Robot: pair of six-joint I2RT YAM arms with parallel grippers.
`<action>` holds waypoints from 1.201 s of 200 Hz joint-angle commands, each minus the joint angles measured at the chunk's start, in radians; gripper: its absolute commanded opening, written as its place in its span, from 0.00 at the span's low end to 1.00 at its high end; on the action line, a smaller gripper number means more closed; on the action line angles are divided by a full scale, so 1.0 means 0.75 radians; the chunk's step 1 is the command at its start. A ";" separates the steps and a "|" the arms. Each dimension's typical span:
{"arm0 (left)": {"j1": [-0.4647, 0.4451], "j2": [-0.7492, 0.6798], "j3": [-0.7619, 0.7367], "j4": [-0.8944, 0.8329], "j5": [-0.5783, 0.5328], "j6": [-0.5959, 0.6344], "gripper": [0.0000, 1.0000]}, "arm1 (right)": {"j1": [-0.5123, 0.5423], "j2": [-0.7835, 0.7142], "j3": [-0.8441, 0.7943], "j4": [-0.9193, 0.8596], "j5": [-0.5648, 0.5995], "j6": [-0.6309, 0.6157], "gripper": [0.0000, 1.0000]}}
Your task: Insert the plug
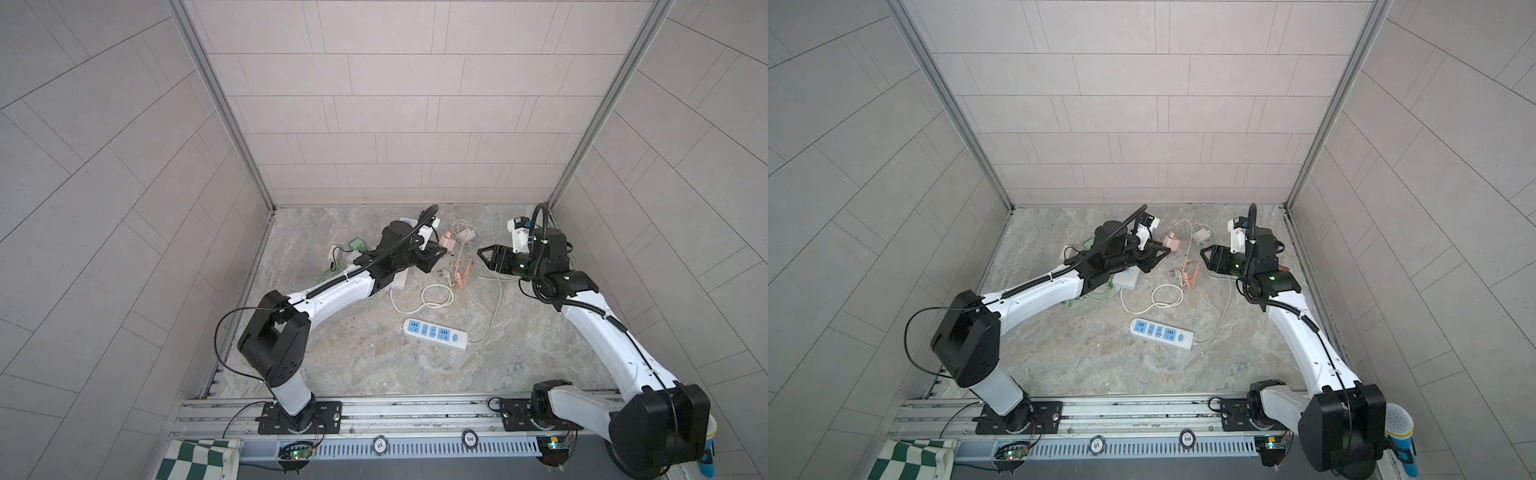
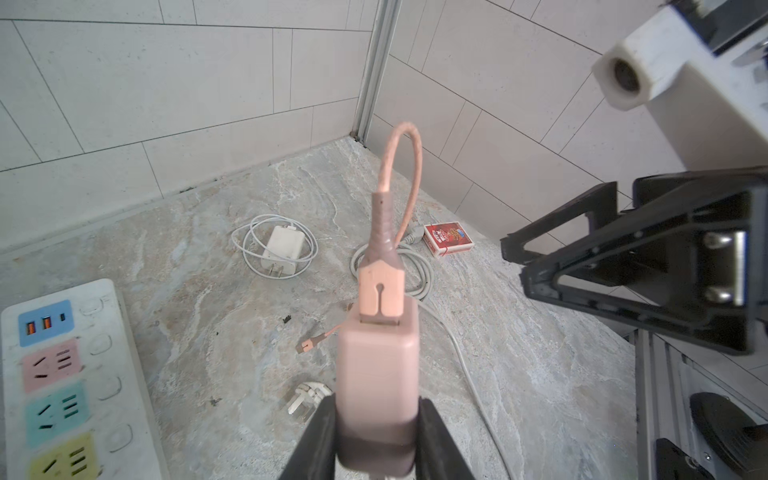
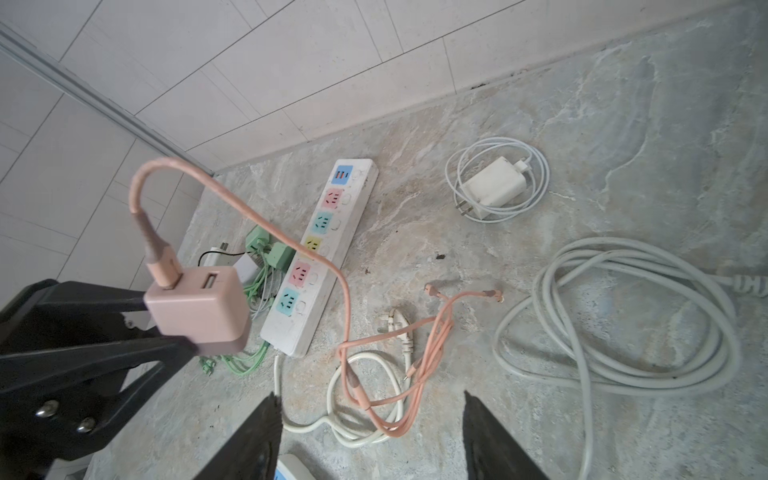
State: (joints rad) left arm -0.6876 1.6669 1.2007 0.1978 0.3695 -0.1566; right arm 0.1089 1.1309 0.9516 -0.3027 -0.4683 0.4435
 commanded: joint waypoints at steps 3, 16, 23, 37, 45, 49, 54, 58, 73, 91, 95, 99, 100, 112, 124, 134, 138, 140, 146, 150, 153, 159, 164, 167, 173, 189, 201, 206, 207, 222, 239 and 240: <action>-0.022 -0.068 -0.071 0.123 -0.042 0.049 0.00 | 0.089 -0.004 0.003 0.005 -0.034 -0.001 0.65; -0.032 -0.070 -0.087 0.132 -0.047 0.070 0.00 | 0.143 0.016 0.003 0.044 -0.038 0.019 0.65; -0.039 -0.073 -0.095 0.136 -0.056 0.079 0.00 | 0.167 0.030 0.006 0.063 -0.047 0.026 0.65; -0.048 -0.084 -0.113 0.146 -0.062 0.091 0.00 | 0.196 0.067 0.015 0.098 -0.052 0.043 0.65; -0.051 -0.094 -0.123 0.151 -0.070 0.098 0.00 | 0.205 0.082 0.015 0.127 -0.058 0.058 0.65; -0.054 -0.100 -0.129 0.153 -0.074 0.101 0.00 | 0.208 0.091 0.016 0.138 -0.058 0.064 0.65; -0.056 -0.107 -0.135 0.155 -0.076 0.106 0.00 | 0.211 0.102 0.021 0.146 -0.064 0.072 0.65; -0.059 -0.112 -0.141 0.160 -0.081 0.109 0.00 | 0.214 0.110 0.025 0.151 -0.070 0.075 0.65; -0.062 -0.129 -0.157 0.168 -0.084 0.115 0.00 | 0.220 0.137 0.049 0.149 -0.092 0.083 0.65; -0.065 -0.141 -0.170 0.170 -0.082 0.118 0.00 | 0.223 0.155 0.057 0.190 -0.118 0.110 0.67; -0.065 -0.143 -0.174 0.173 -0.079 0.119 0.00 | 0.225 0.156 0.056 0.196 -0.118 0.115 0.68; -0.065 -0.144 -0.178 0.177 -0.078 0.120 0.00 | 0.225 0.157 0.058 0.202 -0.121 0.120 0.68; -0.065 -0.144 -0.179 0.177 -0.079 0.120 0.00 | 0.225 0.157 0.058 0.204 -0.121 0.122 0.68; -0.067 -0.150 -0.186 0.182 -0.082 0.119 0.00 | 0.229 0.163 0.065 0.217 -0.135 0.133 0.68; -0.069 -0.152 -0.191 0.183 -0.083 0.119 0.00 | 0.231 0.168 0.068 0.235 -0.158 0.148 0.68; -0.071 -0.156 -0.195 0.184 -0.090 0.120 0.00 | 0.235 0.173 0.065 0.256 -0.182 0.156 0.68; -0.071 -0.157 -0.199 0.186 -0.092 0.121 0.00 | 0.237 0.173 0.065 0.261 -0.185 0.161 0.68; -0.071 -0.158 -0.200 0.187 -0.094 0.122 0.00 | 0.238 0.173 0.063 0.262 -0.186 0.163 0.68; -0.071 -0.159 -0.202 0.188 -0.097 0.124 0.00 | 0.241 0.175 0.060 0.270 -0.188 0.166 0.68; -0.071 -0.159 -0.204 0.187 -0.097 0.125 0.00 | 0.243 0.175 0.061 0.274 -0.188 0.167 0.68; -0.071 -0.161 -0.205 0.188 -0.096 0.126 0.00 | 0.243 0.177 0.060 0.276 -0.188 0.167 0.68; -0.071 -0.166 -0.206 0.188 -0.095 0.126 0.00 | 0.246 0.184 0.063 0.276 -0.188 0.170 0.68; -0.071 -0.168 -0.209 0.189 -0.095 0.127 0.00 | 0.245 0.187 0.066 0.271 -0.188 0.170 0.68; -0.071 -0.171 -0.211 0.190 -0.095 0.126 0.00 | 0.247 0.191 0.069 0.273 -0.189 0.170 0.68; -0.073 -0.175 -0.213 0.191 -0.094 0.126 0.00 | 0.247 0.194 0.067 0.284 -0.191 0.175 0.68; -0.075 -0.189 -0.219 0.193 -0.094 0.129 0.00 | 0.254 0.202 0.070 0.295 -0.190 0.183 0.68; -0.079 -0.197 -0.223 0.192 -0.093 0.132 0.00 | 0.262 0.215 0.078 0.299 -0.189 0.184 0.68; -0.079 -0.200 -0.224 0.193 -0.092 0.133 0.00 | 0.262 0.220 0.083 0.299 -0.189 0.184 0.68; -0.080 -0.200 -0.224 0.193 -0.093 0.134 0.00 | 0.262 0.220 0.083 0.299 -0.188 0.184 0.68; -0.085 -0.202 -0.227 0.186 -0.095 0.141 0.00 | 0.264 0.225 0.084 0.313 -0.189 0.186 0.67; -0.088 -0.198 -0.233 0.186 -0.100 0.147 0.00 | 0.269 0.238 0.094 0.324 -0.198 0.196 0.66; -0.089 -0.198 -0.233 0.186 -0.101 0.147 0.00 | 0.270 0.239 0.095 0.324 -0.199 0.196 0.66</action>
State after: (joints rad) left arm -0.7437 1.5551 1.0367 0.2958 0.2977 -0.0685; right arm 0.3016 1.3025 0.9897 -0.0948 -0.6056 0.5781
